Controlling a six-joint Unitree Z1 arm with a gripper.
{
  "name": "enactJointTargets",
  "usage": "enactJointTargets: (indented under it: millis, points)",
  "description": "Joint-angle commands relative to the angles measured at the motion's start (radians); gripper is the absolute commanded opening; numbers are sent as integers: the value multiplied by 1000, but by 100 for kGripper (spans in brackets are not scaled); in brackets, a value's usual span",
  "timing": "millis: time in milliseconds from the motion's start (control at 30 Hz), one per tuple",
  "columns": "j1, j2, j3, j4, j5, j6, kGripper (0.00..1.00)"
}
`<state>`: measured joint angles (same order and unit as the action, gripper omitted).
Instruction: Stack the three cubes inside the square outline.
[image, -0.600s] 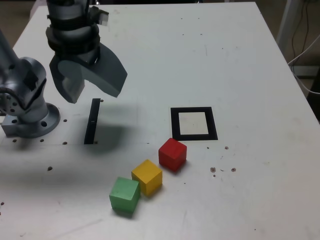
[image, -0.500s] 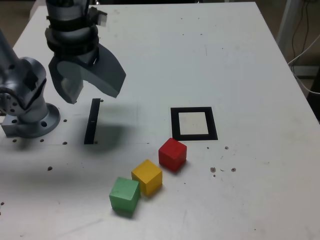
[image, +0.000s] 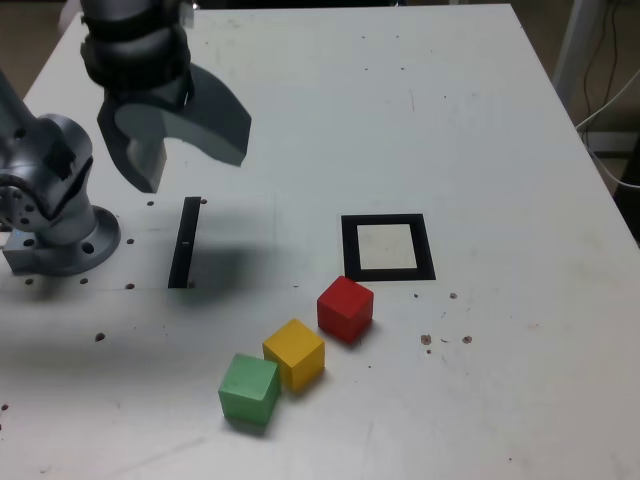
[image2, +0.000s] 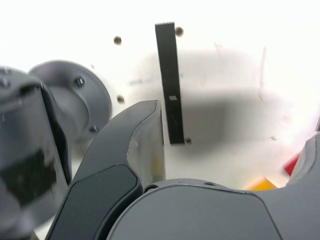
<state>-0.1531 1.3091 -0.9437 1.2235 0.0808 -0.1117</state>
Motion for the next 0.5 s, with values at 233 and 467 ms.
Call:
enactJointTargets:
  millis: [233,467]
  points:
    - [-184,156,-279,113,21,-21,99]
    - [-333,333,-450,109,39,106,100]
